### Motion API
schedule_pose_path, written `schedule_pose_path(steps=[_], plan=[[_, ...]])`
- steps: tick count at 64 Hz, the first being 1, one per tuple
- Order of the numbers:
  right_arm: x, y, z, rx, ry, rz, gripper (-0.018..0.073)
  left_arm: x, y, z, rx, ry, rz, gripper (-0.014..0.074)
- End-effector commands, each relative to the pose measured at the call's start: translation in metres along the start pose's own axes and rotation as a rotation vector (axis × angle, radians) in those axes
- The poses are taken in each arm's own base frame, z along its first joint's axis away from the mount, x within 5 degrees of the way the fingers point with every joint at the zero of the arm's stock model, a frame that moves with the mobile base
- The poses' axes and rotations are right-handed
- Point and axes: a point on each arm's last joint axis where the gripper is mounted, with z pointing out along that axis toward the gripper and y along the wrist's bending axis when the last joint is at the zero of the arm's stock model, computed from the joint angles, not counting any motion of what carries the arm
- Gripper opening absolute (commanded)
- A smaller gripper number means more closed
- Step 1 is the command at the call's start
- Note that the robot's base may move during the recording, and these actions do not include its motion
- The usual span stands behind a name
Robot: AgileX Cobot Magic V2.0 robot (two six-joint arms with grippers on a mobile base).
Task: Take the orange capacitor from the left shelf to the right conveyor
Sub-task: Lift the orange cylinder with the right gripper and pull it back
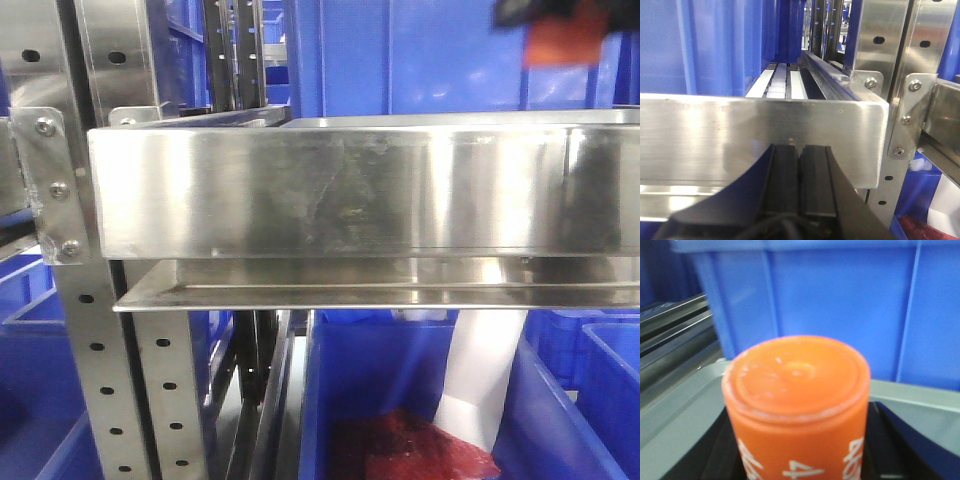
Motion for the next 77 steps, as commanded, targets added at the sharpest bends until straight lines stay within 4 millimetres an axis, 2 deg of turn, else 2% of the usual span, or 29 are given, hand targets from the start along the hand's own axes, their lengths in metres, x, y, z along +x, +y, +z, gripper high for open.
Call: schedule_pose_path(steps=[1,9,29,48,62,77], plan=[[-0.029,0.003,-0.026,-0.013,-0.117,-0.045,0.0137,-0.010,0.000,-0.002,-0.001,-0.105,-0.003,-0.0127],[-0.027,0.001,-0.055,0.004,-0.096,-0.046,0.0137,-0.010,0.000,-0.002,-0.001,-0.105,-0.003,-0.0127],[0.001,-0.002,-0.124,0.027,-0.080,-0.045,0.0137,-0.010,0.000,-0.002,-0.001,-0.105,-0.003,-0.0127],[0.000,-0.002,-0.185,0.038,-0.175,-0.039,0.0137,-0.010,0.000,-0.002,-0.001,-0.105,-0.003,-0.0127],[0.000,-0.003,-0.212,0.043,-0.215,-0.034,0.0137,-0.010,0.000,-0.002,-0.001,-0.105,-0.003,-0.0127],[0.000,-0.003,-0.215,0.042,-0.226,-0.034,0.0137,-0.010,0.000,-0.002,-0.001,-0.105,-0.003,-0.0127]])
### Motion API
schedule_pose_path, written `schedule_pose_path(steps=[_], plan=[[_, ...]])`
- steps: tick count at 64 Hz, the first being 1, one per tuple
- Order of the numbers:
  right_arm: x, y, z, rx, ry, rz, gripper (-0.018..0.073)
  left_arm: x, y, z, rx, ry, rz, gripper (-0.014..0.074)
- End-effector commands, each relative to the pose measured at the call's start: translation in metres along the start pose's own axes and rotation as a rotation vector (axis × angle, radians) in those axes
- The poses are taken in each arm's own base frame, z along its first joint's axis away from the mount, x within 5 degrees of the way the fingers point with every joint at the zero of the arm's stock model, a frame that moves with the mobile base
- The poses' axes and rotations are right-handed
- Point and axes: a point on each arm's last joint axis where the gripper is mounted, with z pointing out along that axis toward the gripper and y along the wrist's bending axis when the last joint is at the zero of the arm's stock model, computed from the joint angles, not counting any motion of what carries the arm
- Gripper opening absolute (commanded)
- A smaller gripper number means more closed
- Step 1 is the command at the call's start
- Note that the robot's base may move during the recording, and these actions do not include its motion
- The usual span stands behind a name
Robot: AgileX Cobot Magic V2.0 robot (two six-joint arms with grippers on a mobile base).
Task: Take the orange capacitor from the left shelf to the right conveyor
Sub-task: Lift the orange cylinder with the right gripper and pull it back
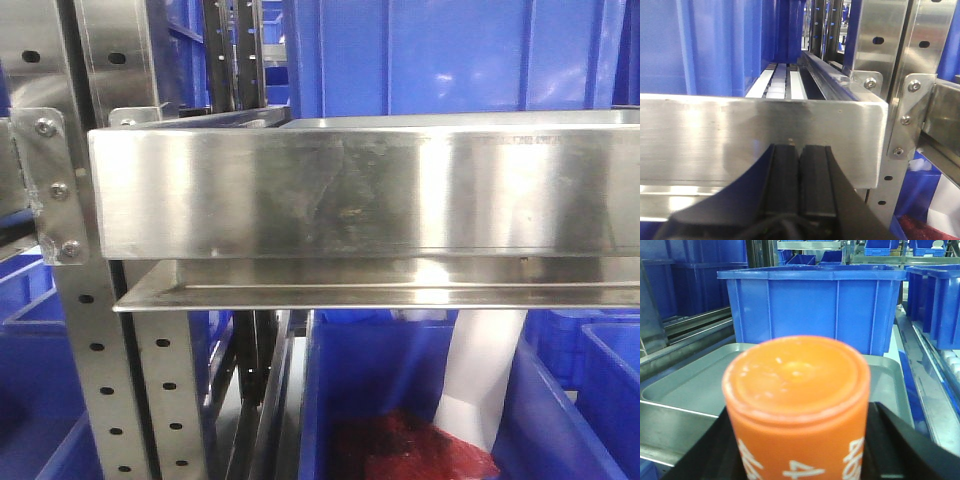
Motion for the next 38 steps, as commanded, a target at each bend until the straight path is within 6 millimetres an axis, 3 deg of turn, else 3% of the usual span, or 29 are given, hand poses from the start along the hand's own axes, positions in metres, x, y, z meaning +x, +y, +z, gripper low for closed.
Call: schedule_pose_path(steps=[1,38], plan=[[-0.0177,0.0015,-0.0029,-0.004,-0.109,-0.007,0.0137,-0.0103,0.0001,-0.0015,-0.001,-0.105,-0.003,-0.0127],[-0.0172,0.0014,-0.0026,-0.004,-0.107,-0.008,0.0137,-0.0103,0.0001,-0.0015,-0.001,-0.105,-0.003,-0.0127]])
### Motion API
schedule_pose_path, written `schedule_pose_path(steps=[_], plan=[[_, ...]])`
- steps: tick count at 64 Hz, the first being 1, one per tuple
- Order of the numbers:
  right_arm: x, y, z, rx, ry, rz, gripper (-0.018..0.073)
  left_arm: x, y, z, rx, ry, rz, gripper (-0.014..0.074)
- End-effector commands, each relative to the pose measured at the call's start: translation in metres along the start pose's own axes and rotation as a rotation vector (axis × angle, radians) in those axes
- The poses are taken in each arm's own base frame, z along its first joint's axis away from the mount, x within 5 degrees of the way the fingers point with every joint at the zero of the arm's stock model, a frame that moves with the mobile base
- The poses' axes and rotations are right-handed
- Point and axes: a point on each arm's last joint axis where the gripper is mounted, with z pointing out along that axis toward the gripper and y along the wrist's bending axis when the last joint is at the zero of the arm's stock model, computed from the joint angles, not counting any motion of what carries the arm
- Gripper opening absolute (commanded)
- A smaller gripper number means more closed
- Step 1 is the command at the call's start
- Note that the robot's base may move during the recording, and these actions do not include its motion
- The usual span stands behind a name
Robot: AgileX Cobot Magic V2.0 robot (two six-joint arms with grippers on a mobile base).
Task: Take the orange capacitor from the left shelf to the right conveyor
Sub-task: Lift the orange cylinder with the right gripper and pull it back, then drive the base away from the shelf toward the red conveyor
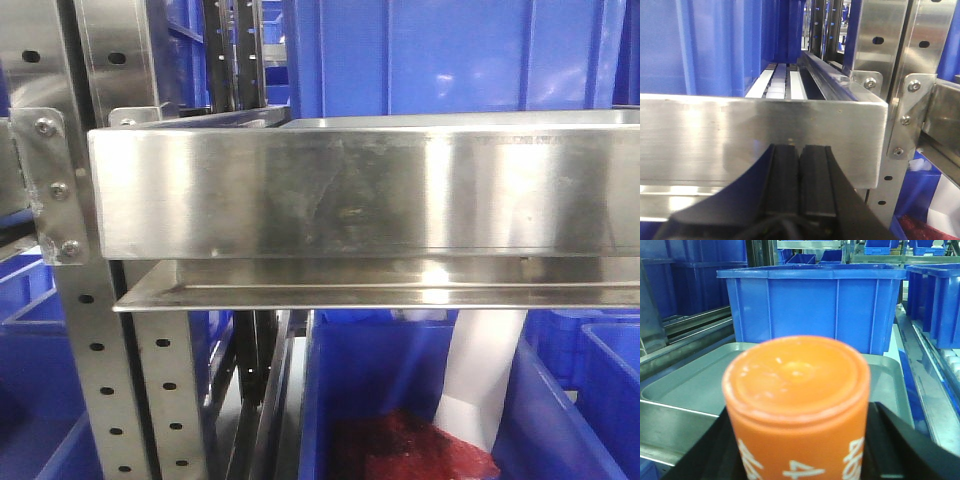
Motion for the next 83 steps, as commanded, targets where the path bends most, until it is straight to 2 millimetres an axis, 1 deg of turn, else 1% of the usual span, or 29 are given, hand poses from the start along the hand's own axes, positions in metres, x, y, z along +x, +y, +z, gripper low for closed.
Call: schedule_pose_path(steps=[1,13,33,83], plan=[[-0.0172,0.0014,-0.0026,-0.004,-0.107,-0.008,0.0137,-0.0103,0.0001,-0.0015,-0.001,-0.105,-0.003,-0.0127],[-0.0172,0.0014,-0.0026,-0.004,-0.107,-0.008,0.0137,-0.0103,0.0001,-0.0015,-0.001,-0.105,-0.003,-0.0127],[-0.0172,0.0014,-0.0026,-0.004,-0.107,-0.008,0.0137,-0.0102,-0.0031,-0.0016,0.057,-0.102,-0.006,-0.0127],[-0.0172,0.0014,-0.0026,-0.004,-0.107,-0.008,0.0137,-0.0102,-0.0027,-0.0016,0.049,-0.103,-0.006,-0.0127]])
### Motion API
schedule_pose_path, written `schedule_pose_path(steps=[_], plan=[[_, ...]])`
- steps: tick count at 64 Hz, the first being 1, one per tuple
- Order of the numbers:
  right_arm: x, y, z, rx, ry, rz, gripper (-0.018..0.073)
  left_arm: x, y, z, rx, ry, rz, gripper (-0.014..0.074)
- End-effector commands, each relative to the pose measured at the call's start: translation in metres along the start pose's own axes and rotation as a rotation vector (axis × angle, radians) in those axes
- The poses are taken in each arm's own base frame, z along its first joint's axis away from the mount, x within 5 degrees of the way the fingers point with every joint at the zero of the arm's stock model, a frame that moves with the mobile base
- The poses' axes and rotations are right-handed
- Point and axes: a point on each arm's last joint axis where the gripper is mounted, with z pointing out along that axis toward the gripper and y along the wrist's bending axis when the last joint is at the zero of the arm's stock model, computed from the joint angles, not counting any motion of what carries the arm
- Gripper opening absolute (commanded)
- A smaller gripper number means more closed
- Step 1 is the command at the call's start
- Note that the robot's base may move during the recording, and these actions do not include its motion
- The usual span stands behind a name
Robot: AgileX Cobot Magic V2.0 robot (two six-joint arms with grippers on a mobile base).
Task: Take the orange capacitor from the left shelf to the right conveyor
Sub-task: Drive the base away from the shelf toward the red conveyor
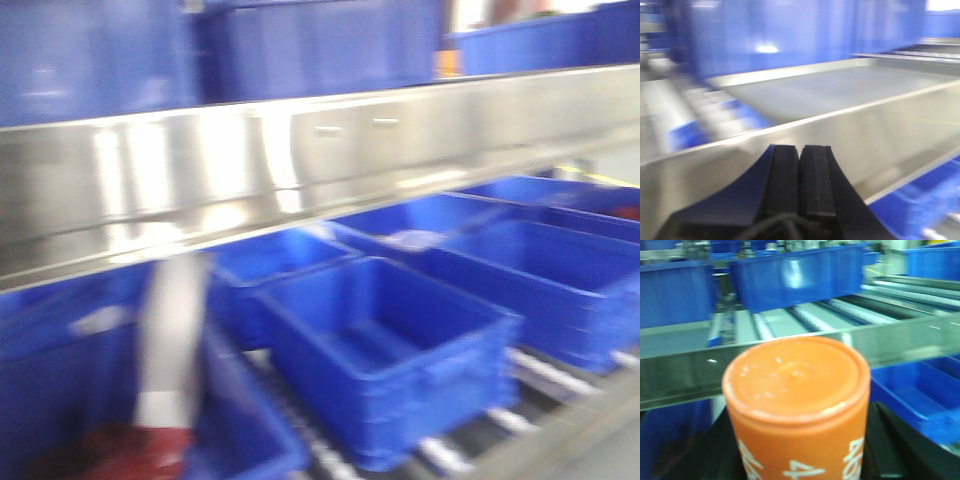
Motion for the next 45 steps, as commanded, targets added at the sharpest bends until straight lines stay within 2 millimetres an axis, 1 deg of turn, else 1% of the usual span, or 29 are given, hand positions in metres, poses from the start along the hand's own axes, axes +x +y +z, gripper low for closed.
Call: schedule_pose_path(steps=[1,11,45], plan=[[-0.0172,0.0014,-0.0026,-0.004,-0.107,-0.008,0.0137,-0.0103,0.0003,-0.0015,-0.004,-0.105,-0.003,-0.0127],[-0.0172,0.0014,-0.0026,-0.004,-0.107,-0.008,0.0137,-0.0104,0.0022,-0.0016,-0.040,-0.107,-0.001,-0.0127],[-0.0172,0.0014,-0.0026,-0.004,-0.107,-0.008,0.0137,-0.0104,0.0019,-0.0016,-0.034,-0.107,-0.001,-0.0127]])
